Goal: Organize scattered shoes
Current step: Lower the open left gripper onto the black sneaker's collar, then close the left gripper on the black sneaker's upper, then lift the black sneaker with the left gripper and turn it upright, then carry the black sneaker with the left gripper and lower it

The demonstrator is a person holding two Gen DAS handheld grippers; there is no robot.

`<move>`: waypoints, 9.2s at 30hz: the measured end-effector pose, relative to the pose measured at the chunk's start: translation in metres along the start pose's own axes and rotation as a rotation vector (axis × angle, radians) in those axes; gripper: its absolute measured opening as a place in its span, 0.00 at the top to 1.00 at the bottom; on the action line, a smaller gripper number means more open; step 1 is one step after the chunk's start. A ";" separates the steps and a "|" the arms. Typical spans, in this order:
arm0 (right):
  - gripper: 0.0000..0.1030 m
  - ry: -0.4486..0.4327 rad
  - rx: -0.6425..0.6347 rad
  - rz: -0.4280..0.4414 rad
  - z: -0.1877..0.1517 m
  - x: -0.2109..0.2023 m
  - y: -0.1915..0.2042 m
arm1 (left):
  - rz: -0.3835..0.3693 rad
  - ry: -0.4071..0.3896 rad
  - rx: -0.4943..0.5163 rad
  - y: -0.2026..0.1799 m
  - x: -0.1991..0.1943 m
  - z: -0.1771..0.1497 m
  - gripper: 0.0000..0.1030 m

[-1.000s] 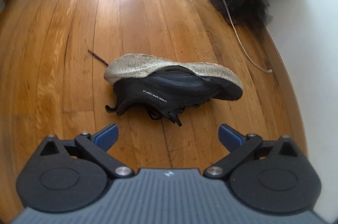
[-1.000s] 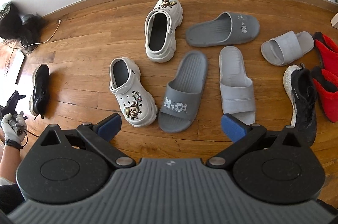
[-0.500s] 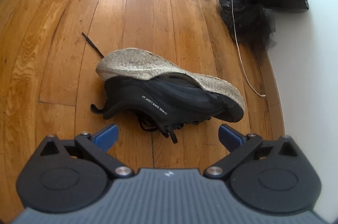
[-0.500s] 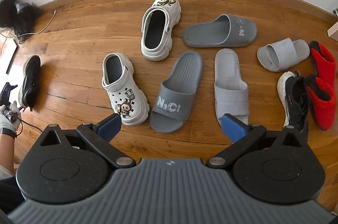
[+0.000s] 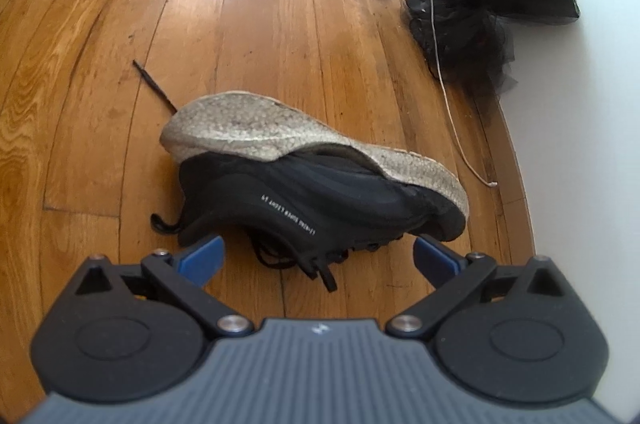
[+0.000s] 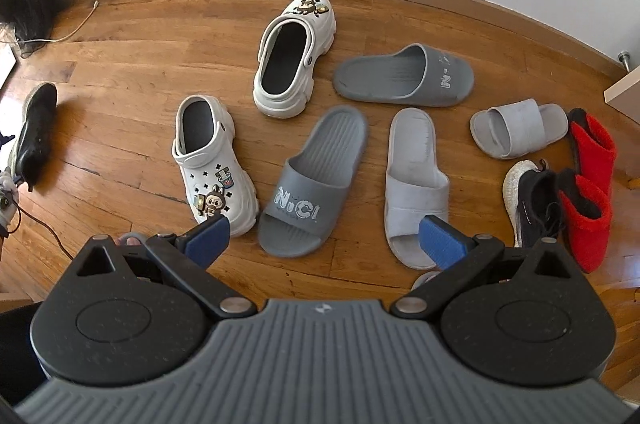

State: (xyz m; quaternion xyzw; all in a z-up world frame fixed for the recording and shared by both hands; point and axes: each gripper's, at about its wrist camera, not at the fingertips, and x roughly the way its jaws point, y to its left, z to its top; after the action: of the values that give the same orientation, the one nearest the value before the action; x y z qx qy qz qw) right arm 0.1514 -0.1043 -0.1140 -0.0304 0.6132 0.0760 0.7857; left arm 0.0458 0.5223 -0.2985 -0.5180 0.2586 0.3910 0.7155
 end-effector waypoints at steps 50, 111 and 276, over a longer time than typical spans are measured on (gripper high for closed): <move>0.01 -0.064 -0.084 -0.018 0.003 0.000 0.034 | 0.330 0.023 0.360 -0.019 0.038 -0.012 1.00; 0.01 -0.050 -0.134 -0.070 -0.004 0.014 0.047 | 0.017 -0.074 -0.128 0.019 0.037 0.005 0.54; 0.01 0.013 -0.150 0.025 -0.015 0.003 0.036 | 0.135 0.064 0.719 -0.088 0.034 -0.148 0.56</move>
State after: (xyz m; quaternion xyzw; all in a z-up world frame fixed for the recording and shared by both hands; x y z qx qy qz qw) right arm 0.1325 -0.0708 -0.1188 -0.0822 0.6113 0.1314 0.7761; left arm 0.1430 0.3792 -0.3266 -0.2272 0.4353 0.3052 0.8159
